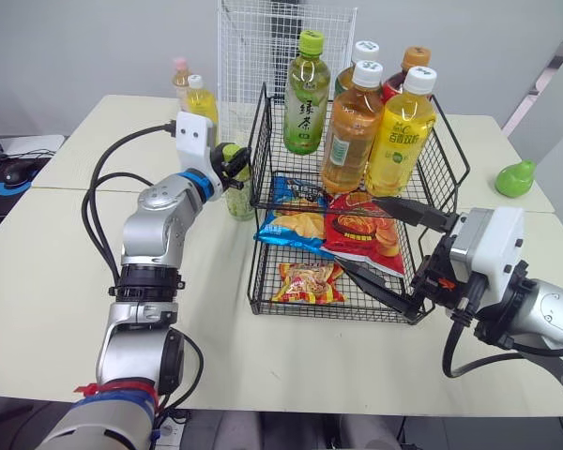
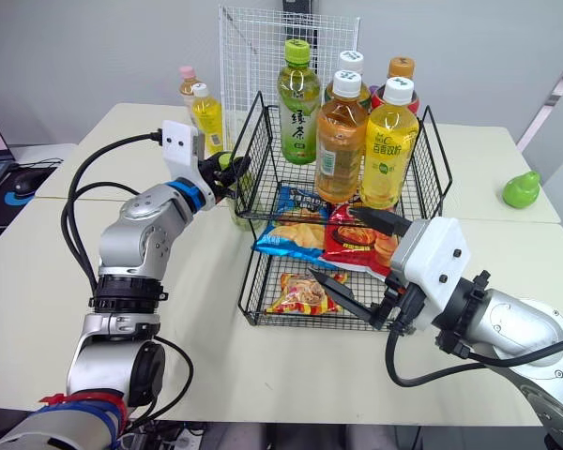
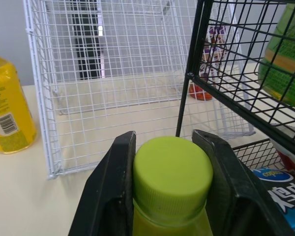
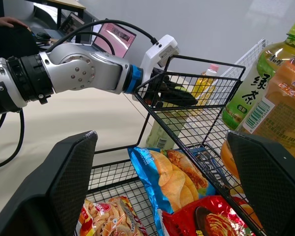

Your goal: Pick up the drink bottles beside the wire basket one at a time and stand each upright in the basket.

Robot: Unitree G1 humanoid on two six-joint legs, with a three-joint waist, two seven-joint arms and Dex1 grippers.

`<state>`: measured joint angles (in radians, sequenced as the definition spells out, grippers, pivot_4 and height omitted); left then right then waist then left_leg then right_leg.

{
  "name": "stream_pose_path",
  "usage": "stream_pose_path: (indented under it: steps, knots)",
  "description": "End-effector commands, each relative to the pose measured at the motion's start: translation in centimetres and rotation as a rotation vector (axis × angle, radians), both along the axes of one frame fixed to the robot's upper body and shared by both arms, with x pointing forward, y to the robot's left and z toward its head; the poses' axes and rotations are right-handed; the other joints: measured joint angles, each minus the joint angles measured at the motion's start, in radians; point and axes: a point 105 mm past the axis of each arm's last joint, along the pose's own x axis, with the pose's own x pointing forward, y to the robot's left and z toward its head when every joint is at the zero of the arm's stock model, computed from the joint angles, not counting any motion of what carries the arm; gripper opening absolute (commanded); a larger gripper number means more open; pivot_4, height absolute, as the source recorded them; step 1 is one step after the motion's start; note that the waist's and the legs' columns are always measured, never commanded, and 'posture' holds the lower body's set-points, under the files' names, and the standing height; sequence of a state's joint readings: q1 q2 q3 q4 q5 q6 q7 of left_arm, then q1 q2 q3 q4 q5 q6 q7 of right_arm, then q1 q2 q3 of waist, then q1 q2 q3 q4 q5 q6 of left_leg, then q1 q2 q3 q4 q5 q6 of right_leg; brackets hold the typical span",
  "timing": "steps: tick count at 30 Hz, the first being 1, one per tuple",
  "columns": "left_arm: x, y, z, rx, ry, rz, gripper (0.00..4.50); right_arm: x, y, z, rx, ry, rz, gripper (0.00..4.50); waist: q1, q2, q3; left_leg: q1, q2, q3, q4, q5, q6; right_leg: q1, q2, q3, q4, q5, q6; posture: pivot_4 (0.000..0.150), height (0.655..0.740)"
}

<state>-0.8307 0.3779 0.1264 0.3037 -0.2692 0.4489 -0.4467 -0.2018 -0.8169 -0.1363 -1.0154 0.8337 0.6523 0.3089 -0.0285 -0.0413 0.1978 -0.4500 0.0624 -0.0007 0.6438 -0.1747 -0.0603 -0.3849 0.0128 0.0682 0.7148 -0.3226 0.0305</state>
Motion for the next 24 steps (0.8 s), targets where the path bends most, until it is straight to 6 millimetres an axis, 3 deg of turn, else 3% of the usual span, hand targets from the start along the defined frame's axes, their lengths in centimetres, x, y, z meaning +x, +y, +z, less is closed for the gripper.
stream_pose_path:
  steps: [1,7,14,19,24]
  knots:
    - [-0.9,0.0,1.6,0.019,-0.078,-0.002,1.38,-0.4,0.1,0.6,0.002,-0.049,0.009,4.50,0.000,0.000,0.000,0.000,0.000,0.000,0.000,0.000,0.000,0.000,0.000,0.000,0.000,0.000,0.000,0.150,0.7360]
    - [-1.8,1.1,2.4,0.039,-0.103,0.017,1.38,-0.2,-0.2,0.9,0.013,-0.059,0.006,4.50,0.000,0.000,0.000,0.000,0.000,0.000,0.000,0.000,0.000,0.000,0.000,0.000,0.000,0.000,0.000,0.150,0.7360]
    - [-3.7,2.2,5.4,0.128,-0.134,-0.067,1.38,-0.3,-1.0,1.6,0.037,-0.061,-0.002,4.50,-0.003,0.000,0.000,0.000,0.001,0.000,-0.001,0.000,0.000,-0.001,0.001,0.000,0.000,0.000,0.000,0.150,0.7360]
    - [-4.6,4.1,9.9,0.160,-0.155,-0.125,1.38,-0.3,-1.6,1.9,0.023,-0.054,0.015,4.50,0.001,-0.001,0.001,-0.001,0.001,-0.001,0.000,0.000,0.000,-0.001,0.000,-0.001,0.000,0.000,0.000,0.150,0.7360]
    - [-6.6,4.3,15.1,0.106,-0.168,-0.266,1.38,-0.3,-2.2,2.2,0.010,-0.046,0.025,4.50,0.002,-0.001,0.001,-0.002,0.000,0.000,-0.001,0.000,0.000,-0.001,0.000,-0.001,-0.002,-0.001,0.001,0.150,0.7360]
